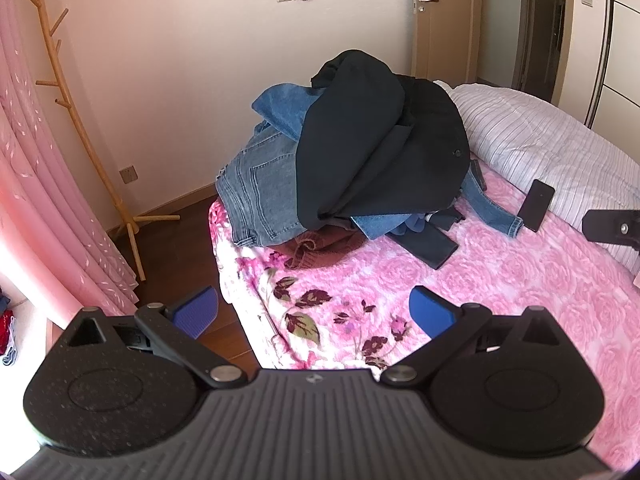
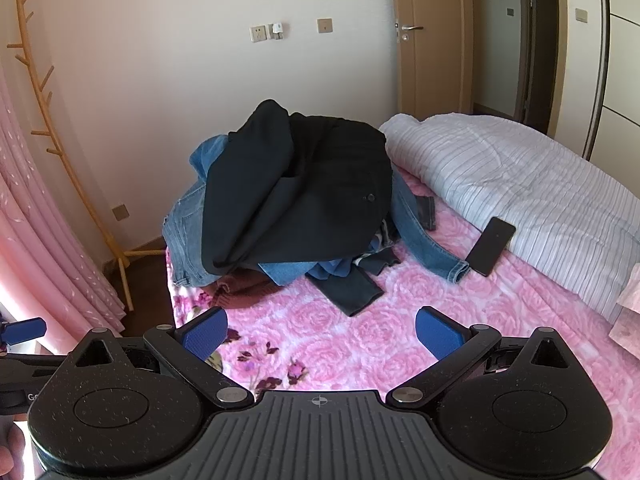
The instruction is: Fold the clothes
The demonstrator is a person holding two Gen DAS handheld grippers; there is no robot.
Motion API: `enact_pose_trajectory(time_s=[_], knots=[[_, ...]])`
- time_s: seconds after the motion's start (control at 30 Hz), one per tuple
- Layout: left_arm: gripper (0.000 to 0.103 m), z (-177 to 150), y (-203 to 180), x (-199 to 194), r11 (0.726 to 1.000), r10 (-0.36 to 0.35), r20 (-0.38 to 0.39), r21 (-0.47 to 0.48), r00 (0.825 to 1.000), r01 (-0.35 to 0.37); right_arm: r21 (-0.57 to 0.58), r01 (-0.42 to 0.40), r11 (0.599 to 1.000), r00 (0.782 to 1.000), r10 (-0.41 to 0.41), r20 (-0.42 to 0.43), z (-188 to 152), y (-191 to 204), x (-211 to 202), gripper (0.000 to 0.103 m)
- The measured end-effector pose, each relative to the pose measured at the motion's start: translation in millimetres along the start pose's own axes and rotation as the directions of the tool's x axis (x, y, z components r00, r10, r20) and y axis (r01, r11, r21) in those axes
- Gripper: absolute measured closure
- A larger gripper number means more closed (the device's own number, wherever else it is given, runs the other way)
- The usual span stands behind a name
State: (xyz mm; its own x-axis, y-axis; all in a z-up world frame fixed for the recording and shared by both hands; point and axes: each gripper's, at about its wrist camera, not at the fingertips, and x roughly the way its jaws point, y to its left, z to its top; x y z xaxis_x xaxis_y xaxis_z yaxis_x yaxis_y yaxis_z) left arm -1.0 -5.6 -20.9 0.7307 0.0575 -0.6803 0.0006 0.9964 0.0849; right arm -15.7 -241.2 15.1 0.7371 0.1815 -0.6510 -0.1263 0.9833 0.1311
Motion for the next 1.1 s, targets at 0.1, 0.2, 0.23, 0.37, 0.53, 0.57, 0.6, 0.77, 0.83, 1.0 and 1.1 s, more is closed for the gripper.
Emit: enact_pose_trajectory(time_s=[0.1, 0.2, 0.23, 0.37, 0.53, 0.57, 0.6, 0.77, 0.83, 1.0, 1.1], knots=[[0.002, 1, -2, -2, 1.0, 0.003, 0.003, 0.004, 1.0, -0.003, 0.001, 0.0, 1.0, 1.0, 0.0, 0.003, -2, -2, -2, 0.001], [0.002, 0, -2, -4, 1.0, 0.008, 0.008, 0.01, 1.0, -0.008, 0.004, -0.001, 1.0, 1.0, 0.001, 0.004, -3, -6, -4, 0.001], [0.002, 0, -3, -5, 1.0, 0.009, 0.008, 0.012, 1.0, -0.009, 0.004, -0.001, 1.0, 1.0, 0.001, 0.004, -3, -7, -5, 0.001], [0.002, 0, -3, -6, 1.0, 0.016, 0.005, 0.017, 1.0, -0.016, 0.006, -0.012, 1.0, 1.0, 0.012, -0.004, -4, -11, -5, 0.001], [0.002, 3, 0, -2, 1.0, 0.027, 0.003, 0.011, 1.0, -0.027, -0.002, -0.015, 1.0, 1.0, 0.015, -0.018, -6, -13, -1, 0.001], [0.002, 5, 1, 0, 1.0, 0.025, 0.006, 0.016, 1.0, -0.025, -0.004, -0.016, 1.0, 1.0, 0.016, -0.021, -6, -14, 1, 0.001], [0.002, 7, 2, 3, 0.999, 0.024, 0.009, 0.023, 1.0, -0.024, -0.006, -0.016, 1.0, 1.0, 0.016, -0.024, -6, -14, 4, 0.001], [0.002, 26, 9, 36, 0.998, -0.01, 0.036, 0.06, 0.999, 0.007, -0.02, 0.01, 1.0, 1.0, -0.01, -0.008, 2, -12, 28, 0.001], [0.002, 41, 14, 59, 0.996, -0.039, 0.058, 0.077, 0.998, 0.034, -0.04, 0.032, 0.999, 0.999, -0.031, 0.034, 9, -11, 41, 0.001], [0.002, 90, 31, 134, 0.984, -0.138, 0.083, 0.126, 0.987, 0.126, -0.065, 0.1, 0.993, 0.993, -0.095, 0.068, 41, -10, 94, 0.001], [0.002, 125, 44, 183, 0.969, -0.195, 0.103, 0.175, 0.975, 0.175, -0.062, 0.107, 0.992, 0.993, -0.105, 0.046, 70, -10, 136, 0.001]])
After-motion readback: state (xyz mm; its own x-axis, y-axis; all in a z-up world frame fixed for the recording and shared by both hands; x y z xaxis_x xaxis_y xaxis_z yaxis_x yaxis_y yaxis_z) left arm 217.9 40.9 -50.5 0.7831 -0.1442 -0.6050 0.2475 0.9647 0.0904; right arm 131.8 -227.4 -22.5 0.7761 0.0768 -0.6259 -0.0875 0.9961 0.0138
